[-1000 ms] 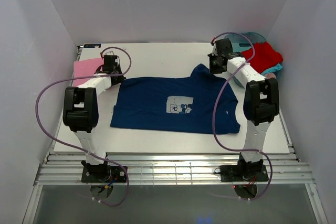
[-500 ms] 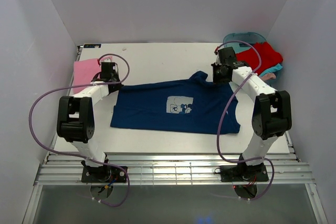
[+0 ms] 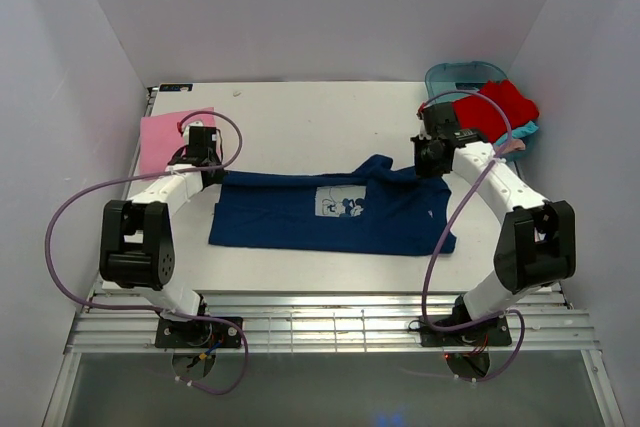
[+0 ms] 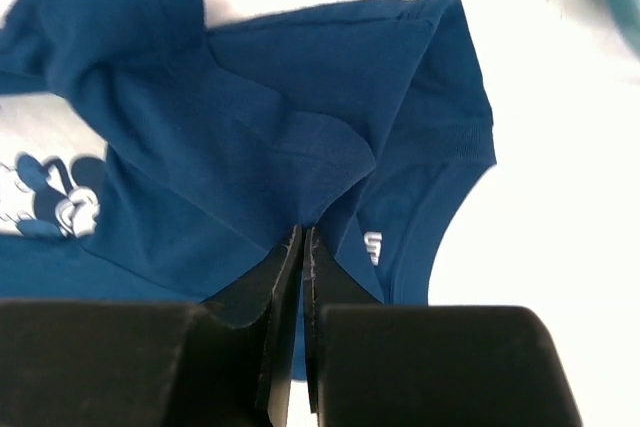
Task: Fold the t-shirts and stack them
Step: Fold the other side of the tshirt into a rectangle
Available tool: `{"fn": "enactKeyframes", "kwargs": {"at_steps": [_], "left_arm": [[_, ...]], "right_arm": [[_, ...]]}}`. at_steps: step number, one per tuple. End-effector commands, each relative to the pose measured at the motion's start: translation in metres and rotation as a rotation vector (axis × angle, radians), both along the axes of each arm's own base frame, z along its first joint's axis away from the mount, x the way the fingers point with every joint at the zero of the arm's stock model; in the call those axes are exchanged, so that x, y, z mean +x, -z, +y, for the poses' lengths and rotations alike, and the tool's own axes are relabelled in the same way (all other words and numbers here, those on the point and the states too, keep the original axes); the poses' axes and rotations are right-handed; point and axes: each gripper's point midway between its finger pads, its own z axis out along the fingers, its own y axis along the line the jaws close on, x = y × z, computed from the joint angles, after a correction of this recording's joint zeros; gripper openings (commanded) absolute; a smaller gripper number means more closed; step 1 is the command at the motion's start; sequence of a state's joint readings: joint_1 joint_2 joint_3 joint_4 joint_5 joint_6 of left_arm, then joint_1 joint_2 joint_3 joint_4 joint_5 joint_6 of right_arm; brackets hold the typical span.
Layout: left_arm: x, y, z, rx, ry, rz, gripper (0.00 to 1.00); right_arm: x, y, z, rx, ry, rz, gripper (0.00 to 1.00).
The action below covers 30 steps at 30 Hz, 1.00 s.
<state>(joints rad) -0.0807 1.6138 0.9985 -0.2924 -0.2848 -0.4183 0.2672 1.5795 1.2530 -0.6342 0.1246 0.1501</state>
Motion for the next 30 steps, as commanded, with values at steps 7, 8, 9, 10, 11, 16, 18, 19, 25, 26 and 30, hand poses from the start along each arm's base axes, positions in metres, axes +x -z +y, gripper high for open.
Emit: {"fn": "enactKeyframes", "kwargs": {"at_steps": [7, 8, 9, 10, 11, 16, 18, 19, 25, 26, 30], "left_arm": [[-0.01, -0.033, 0.012, 0.026, -0.059, -0.085, 0.0], [-0.01, -0.034, 0.011, 0.024, -0.063, -0.091, 0.0], [-0.01, -0.037, 0.012, 0.025, -0.063, -0.101, 0.0], [-0.011, -0.036, 0.012, 0.025, -0.064, -0.101, 0.0], [-0.011, -0.037, 0.012, 0.027, -0.061, -0.101, 0.0], [-0.016, -0.025, 0.013, 0.031, -0.066, -0.053, 0.0], [-0.018, -0.023, 0.013, 0.034, -0.064, -0.042, 0.0], [-0.021, -0.02, 0.014, 0.038, -0.071, -0.027, 0.0], [-0.027, -0.012, 0.016, 0.042, -0.081, 0.007, 0.0], [-0.027, -0.011, 0.015, 0.039, -0.079, 0.013, 0.0], [-0.028, -0.008, 0.015, 0.038, -0.078, 0.025, 0.0]], "right_arm": [[-0.024, -0.028, -0.008, -0.013, 0.024, -0.031, 0.08], [-0.027, -0.029, -0.009, -0.015, 0.029, -0.029, 0.08], [-0.028, -0.031, -0.009, -0.015, 0.027, -0.032, 0.08], [-0.03, -0.034, -0.01, -0.013, 0.03, -0.04, 0.08], [-0.033, -0.033, -0.011, -0.017, 0.031, -0.036, 0.08], [-0.044, -0.022, -0.015, -0.037, 0.032, 0.014, 0.08], [-0.05, -0.015, -0.016, -0.044, 0.033, 0.037, 0.08], [-0.053, -0.012, -0.016, -0.048, 0.033, 0.05, 0.08], [-0.069, -0.001, -0.022, -0.076, 0.042, 0.093, 0.08], [-0.073, -0.002, -0.023, -0.082, 0.046, 0.1, 0.08], [-0.083, -0.006, -0.026, -0.084, 0.054, 0.11, 0.08]]}}
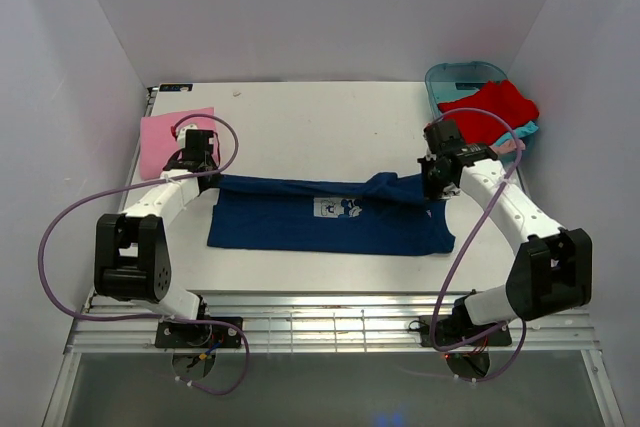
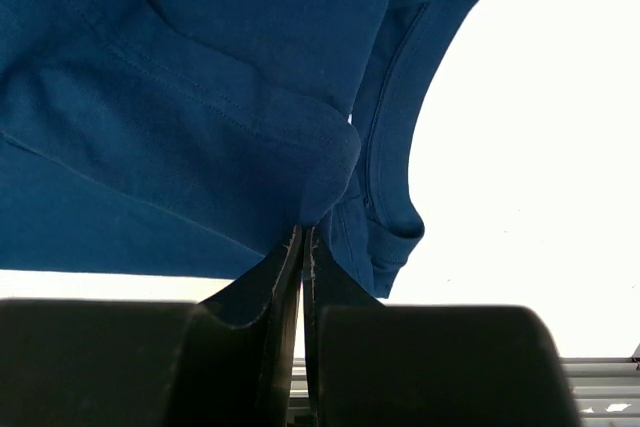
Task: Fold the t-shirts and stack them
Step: Fold the other side of the tshirt into a rectangle
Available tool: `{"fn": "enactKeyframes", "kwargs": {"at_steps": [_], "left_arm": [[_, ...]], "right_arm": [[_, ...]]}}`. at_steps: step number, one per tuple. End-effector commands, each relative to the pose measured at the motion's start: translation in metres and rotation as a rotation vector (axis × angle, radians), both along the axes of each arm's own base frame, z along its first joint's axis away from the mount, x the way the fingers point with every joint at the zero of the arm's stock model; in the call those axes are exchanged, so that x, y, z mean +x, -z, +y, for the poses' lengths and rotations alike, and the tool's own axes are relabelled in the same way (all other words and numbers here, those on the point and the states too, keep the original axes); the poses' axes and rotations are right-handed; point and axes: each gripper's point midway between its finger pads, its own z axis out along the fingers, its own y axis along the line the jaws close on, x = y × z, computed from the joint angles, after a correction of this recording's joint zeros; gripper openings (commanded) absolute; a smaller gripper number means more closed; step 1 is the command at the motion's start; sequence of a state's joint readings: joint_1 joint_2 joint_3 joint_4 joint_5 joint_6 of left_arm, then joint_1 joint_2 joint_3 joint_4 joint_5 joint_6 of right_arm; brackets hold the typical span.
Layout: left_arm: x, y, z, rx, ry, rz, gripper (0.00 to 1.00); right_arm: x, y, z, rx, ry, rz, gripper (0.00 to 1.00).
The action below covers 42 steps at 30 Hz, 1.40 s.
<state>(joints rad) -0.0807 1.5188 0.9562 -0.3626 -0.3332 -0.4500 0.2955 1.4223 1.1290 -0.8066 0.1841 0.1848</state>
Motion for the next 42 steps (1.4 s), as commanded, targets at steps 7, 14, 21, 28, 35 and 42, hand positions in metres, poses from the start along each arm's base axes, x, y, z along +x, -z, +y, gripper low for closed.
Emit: {"fn": "enactKeyframes", "kwargs": {"at_steps": [7, 14, 21, 28, 35, 42], "left_arm": [[-0.01, 0.015, 0.005, 0.022, -0.025, 0.08, 0.0], [-0.017, 0.024, 0.008, 0.035, -0.039, 0.147, 0.07], [-0.021, 0.007, 0.006, 0.018, -0.045, 0.145, 0.44], [-0.011, -0.043, -0.001, -0.027, -0.023, -0.004, 0.46], [0.005, -0.031, -0.036, -0.134, 0.053, -0.038, 0.43], [-0.001, -0.008, -0.044, -0.144, 0.068, 0.007, 0.44]], "right_arm": [[-0.024, 0.004, -0.013, -0.047, 0.035, 0.046, 0.08], [-0.034, 0.019, -0.017, -0.077, 0.04, 0.121, 0.08], [-0.046, 0.035, -0.021, -0.124, 0.025, 0.195, 0.37], [-0.017, 0.005, -0.008, -0.073, 0.006, 0.067, 0.51], [0.037, 0.007, 0.05, 0.175, -0.078, -0.051, 0.49], [0.055, 0.022, 0.087, 0.335, -0.135, -0.048, 0.49]]}}
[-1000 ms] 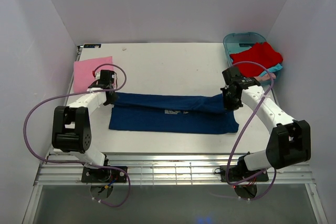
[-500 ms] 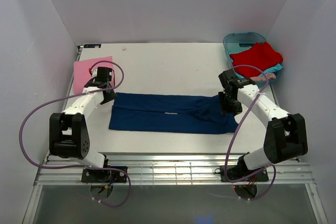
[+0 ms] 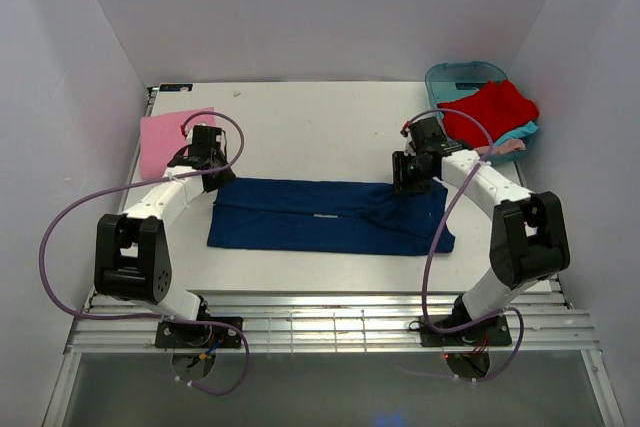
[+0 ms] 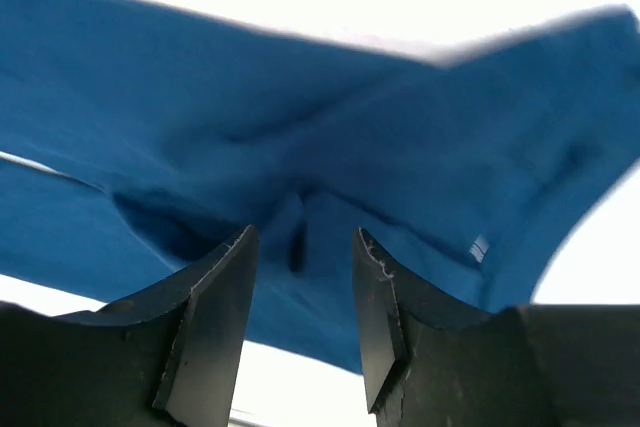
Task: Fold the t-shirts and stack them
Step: Fold the other side of the tshirt into a rectangle
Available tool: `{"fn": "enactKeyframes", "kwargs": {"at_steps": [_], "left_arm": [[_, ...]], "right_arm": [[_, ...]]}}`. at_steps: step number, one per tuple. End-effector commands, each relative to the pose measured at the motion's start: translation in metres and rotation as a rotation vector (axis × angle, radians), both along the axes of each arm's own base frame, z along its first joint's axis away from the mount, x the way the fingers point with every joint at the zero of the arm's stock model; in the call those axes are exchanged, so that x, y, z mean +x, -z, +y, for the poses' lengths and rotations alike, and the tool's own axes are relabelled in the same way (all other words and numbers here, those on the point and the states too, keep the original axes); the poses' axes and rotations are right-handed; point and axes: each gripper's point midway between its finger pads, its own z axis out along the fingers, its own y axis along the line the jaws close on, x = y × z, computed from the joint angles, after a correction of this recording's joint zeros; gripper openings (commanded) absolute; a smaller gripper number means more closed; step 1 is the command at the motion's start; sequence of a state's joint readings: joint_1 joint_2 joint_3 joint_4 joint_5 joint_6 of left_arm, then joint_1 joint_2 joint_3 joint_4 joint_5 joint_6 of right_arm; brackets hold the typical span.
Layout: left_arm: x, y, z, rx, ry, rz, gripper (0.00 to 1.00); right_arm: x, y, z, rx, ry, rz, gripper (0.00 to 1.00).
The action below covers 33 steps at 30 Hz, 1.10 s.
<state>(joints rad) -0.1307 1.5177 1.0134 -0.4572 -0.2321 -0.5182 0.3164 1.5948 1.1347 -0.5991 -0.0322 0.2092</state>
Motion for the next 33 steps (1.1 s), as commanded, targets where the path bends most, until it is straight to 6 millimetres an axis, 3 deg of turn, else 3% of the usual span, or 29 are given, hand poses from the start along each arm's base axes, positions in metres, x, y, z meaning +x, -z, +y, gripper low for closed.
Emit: {"fn": "enactKeyframes", "kwargs": {"at_steps": [1, 9, 13, 20, 26, 33], "left_arm": [[0.001, 0.0, -0.005, -0.025, 0.003, -0.023, 0.44], [0.0, -0.003, 0.001, 0.005, 0.001, -0.033, 0.44], [0.003, -0.007, 0.001, 0.006, -0.004, -0.042, 0.44], [0.006, -0.006, 0.003, 0.021, -0.008, -0.038, 0.43], [0.006, -0.004, 0.004, 0.023, -0.011, -0.032, 0.43], [0.004, -0.002, 0.004, 0.023, -0.015, -0.027, 0.42]], "right_arm": [[0.023, -0.011, 0.032, 0.148, -0.04, -0.063, 0.49], [0.012, 0.006, 0.031, 0.136, -0.039, 0.009, 0.44], [-0.002, 0.009, 0.023, 0.097, -0.033, 0.042, 0.08], [-0.033, 0.005, 0.02, 0.073, -0.059, 0.089, 0.08], [-0.048, -0.006, 0.02, 0.071, -0.07, 0.086, 0.08], [-0.066, 0.009, 0.022, 0.064, -0.087, 0.124, 0.08]]}}
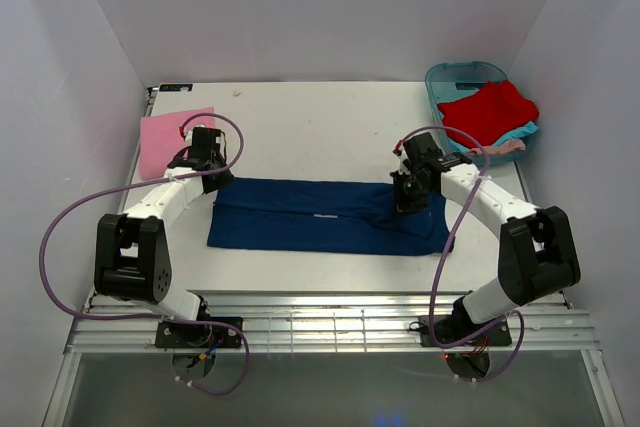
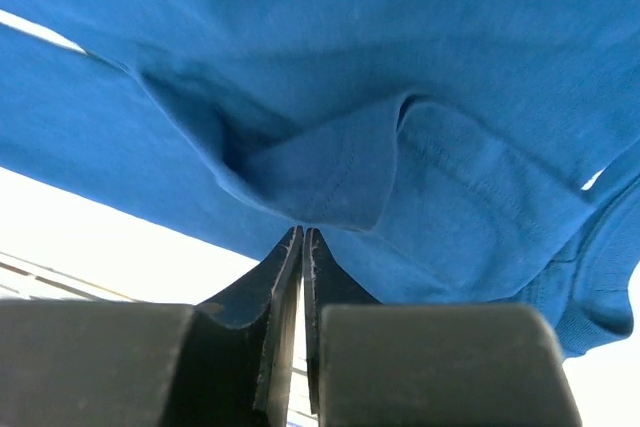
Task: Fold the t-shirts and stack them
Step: Fold the other side of the tshirt into a rectangle
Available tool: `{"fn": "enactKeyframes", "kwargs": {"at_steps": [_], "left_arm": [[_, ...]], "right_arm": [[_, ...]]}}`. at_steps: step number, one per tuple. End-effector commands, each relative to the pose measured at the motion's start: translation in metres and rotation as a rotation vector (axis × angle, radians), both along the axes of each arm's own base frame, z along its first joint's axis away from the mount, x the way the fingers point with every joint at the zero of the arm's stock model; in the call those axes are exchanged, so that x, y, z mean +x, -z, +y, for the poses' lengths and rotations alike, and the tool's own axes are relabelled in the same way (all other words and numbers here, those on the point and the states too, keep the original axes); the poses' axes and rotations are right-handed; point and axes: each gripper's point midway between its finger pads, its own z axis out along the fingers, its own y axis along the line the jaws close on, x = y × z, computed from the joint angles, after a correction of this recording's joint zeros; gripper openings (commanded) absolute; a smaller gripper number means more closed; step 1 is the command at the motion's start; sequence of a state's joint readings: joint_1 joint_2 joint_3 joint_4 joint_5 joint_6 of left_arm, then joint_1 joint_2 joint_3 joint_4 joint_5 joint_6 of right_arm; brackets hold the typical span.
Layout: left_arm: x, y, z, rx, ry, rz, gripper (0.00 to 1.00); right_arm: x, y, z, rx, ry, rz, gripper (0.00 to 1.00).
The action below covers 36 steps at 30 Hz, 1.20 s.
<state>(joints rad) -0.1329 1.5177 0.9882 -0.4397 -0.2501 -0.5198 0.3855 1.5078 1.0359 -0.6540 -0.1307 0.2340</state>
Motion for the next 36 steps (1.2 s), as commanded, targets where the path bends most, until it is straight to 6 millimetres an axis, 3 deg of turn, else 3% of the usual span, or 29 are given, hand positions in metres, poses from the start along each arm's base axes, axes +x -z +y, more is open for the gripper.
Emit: {"fn": "enactKeyframes", "kwargs": {"at_steps": [1, 2, 3, 6, 10, 14, 32, 34, 36], "left_arm": [[0.007, -0.01, 0.001, 0.008, -0.004, -0.034, 0.42], [0.007, -0.01, 0.002, 0.01, -0.004, -0.034, 0.42], [0.007, -0.01, 0.002, 0.01, -0.004, -0.035, 0.42], [0.005, -0.011, 0.002, 0.01, -0.004, -0.037, 0.43], [0.004, -0.011, 0.003, 0.014, -0.001, -0.037, 0.43], [0.001, -0.009, 0.003, 0.013, -0.002, -0.033, 0.43], [0.002, -0.019, 0.006, 0.031, -0.001, -0.052, 0.43], [0.001, -0.018, 0.006, 0.031, -0.004, -0.051, 0.43], [0.001, -0.02, 0.007, 0.033, -0.006, -0.056, 0.43]], "right_arm": [[-0.013, 0.007, -0.002, -0.011, 0.004, 0.022, 0.1], [-0.011, 0.005, -0.002, -0.008, 0.012, 0.006, 0.15], [-0.007, 0.003, -0.001, -0.001, 0.023, -0.014, 0.25], [-0.001, -0.001, -0.002, -0.003, 0.032, -0.05, 0.38], [0.006, -0.009, -0.001, -0.002, 0.037, -0.081, 0.4], [0.013, -0.025, -0.001, 0.008, 0.047, -0.14, 0.5], [0.013, 0.008, -0.004, -0.029, 0.043, -0.094, 0.41], [0.013, 0.011, -0.003, -0.026, 0.043, -0.092, 0.35], [0.011, 0.014, -0.003, -0.023, 0.037, -0.086, 0.24]]}}
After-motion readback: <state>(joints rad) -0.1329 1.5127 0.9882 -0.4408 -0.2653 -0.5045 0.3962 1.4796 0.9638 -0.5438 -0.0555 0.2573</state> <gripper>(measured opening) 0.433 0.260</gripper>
